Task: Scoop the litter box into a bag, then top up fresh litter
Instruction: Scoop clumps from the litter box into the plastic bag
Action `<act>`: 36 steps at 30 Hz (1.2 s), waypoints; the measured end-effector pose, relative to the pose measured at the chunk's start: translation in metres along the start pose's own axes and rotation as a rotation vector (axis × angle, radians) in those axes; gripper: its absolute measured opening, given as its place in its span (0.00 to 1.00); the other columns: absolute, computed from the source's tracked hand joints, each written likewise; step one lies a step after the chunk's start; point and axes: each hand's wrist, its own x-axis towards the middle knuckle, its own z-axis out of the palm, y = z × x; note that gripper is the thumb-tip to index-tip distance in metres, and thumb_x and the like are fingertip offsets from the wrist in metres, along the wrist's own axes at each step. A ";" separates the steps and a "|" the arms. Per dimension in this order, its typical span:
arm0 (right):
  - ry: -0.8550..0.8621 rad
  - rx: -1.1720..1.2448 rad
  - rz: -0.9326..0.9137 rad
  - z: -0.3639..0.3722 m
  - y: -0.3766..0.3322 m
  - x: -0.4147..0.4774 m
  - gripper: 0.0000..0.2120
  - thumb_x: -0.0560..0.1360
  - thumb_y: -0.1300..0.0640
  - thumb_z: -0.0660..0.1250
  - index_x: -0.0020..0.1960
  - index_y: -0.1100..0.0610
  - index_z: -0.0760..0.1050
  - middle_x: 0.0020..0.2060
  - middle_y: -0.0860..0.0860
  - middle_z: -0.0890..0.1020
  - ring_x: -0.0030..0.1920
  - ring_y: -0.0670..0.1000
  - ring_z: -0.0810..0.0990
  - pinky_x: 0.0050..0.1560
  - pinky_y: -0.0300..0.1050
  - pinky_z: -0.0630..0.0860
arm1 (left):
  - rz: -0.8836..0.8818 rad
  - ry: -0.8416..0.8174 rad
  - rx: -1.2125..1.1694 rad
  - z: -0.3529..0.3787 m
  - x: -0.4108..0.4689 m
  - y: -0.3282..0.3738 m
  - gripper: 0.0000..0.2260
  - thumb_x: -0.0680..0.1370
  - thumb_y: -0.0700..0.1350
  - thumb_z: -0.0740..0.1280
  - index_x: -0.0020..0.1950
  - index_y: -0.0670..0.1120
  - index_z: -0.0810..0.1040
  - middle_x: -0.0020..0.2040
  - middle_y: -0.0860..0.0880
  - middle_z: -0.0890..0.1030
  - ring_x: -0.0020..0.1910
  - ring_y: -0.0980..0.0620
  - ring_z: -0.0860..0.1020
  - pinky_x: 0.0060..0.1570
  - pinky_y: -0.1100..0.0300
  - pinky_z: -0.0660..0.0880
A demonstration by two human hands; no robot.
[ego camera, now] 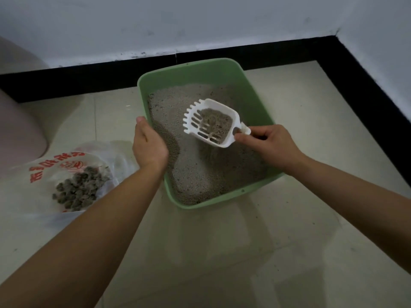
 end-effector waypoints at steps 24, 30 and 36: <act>0.021 -0.165 0.006 0.010 0.000 0.001 0.12 0.73 0.40 0.71 0.55 0.40 0.83 0.22 0.38 0.74 0.24 0.40 0.68 0.32 0.39 0.67 | 0.036 0.014 0.026 0.003 0.004 -0.003 0.25 0.83 0.58 0.44 0.73 0.50 0.69 0.71 0.47 0.72 0.70 0.46 0.68 0.68 0.56 0.61; 0.026 -0.195 0.018 0.011 0.000 0.003 0.12 0.72 0.38 0.70 0.53 0.39 0.83 0.23 0.39 0.75 0.24 0.41 0.69 0.32 0.40 0.68 | 0.054 -0.017 0.080 0.002 0.013 -0.009 0.20 0.82 0.48 0.53 0.73 0.52 0.67 0.68 0.49 0.74 0.65 0.48 0.73 0.67 0.53 0.68; 0.073 -0.208 0.047 0.006 -0.009 0.003 0.13 0.72 0.37 0.69 0.53 0.39 0.83 0.22 0.40 0.75 0.24 0.41 0.68 0.34 0.42 0.69 | 0.020 -0.137 0.023 -0.007 0.016 -0.006 0.19 0.81 0.44 0.55 0.73 0.52 0.66 0.58 0.53 0.74 0.56 0.51 0.75 0.60 0.55 0.73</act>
